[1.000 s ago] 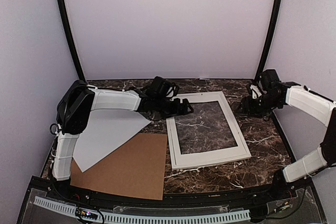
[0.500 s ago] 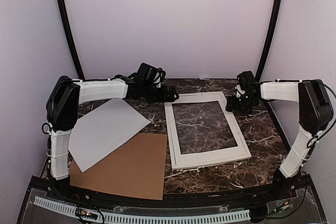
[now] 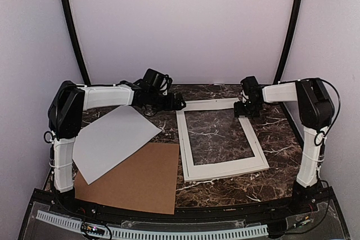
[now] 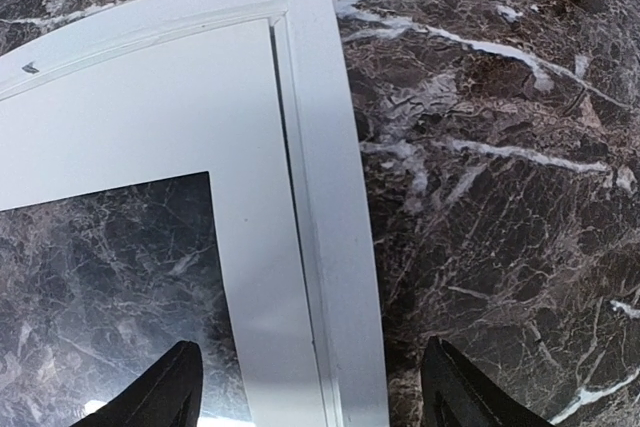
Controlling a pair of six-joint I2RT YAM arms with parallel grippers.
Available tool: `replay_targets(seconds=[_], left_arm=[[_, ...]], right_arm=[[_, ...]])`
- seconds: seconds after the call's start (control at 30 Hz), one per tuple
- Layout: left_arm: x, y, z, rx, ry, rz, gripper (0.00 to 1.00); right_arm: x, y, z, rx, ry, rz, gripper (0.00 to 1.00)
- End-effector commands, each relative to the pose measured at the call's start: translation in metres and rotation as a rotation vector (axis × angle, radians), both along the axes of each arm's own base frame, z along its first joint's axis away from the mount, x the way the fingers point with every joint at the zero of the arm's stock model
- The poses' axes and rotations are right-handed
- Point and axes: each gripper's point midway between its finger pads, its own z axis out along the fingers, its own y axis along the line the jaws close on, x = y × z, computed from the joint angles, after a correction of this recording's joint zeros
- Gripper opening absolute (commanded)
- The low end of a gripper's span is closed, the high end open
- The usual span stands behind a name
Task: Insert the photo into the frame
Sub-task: Pick up the photo from the backboard.
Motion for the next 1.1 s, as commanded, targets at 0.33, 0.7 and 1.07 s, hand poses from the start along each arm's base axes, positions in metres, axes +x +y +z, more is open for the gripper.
replay_targets(seconds=[0.33, 0.7, 1.07], left_arm=[[-0.006, 0.001, 0.021, -0.036, -0.025, -0.014, 0.99], [-0.008, 0.002, 0.013, -0.027, -0.012, -0.013, 0.99], [-0.01, 0.006, 0.014, -0.003, -0.011, -0.013, 0.99]], right_arm=[[0.011, -0.007, -0.007, -0.097, -0.008, -0.017, 0.68], [0.01, -0.011, -0.008, -0.107, 0.003, -0.031, 0.58], [0.007, -0.004, 0.009, -0.045, -0.019, -0.011, 0.69]])
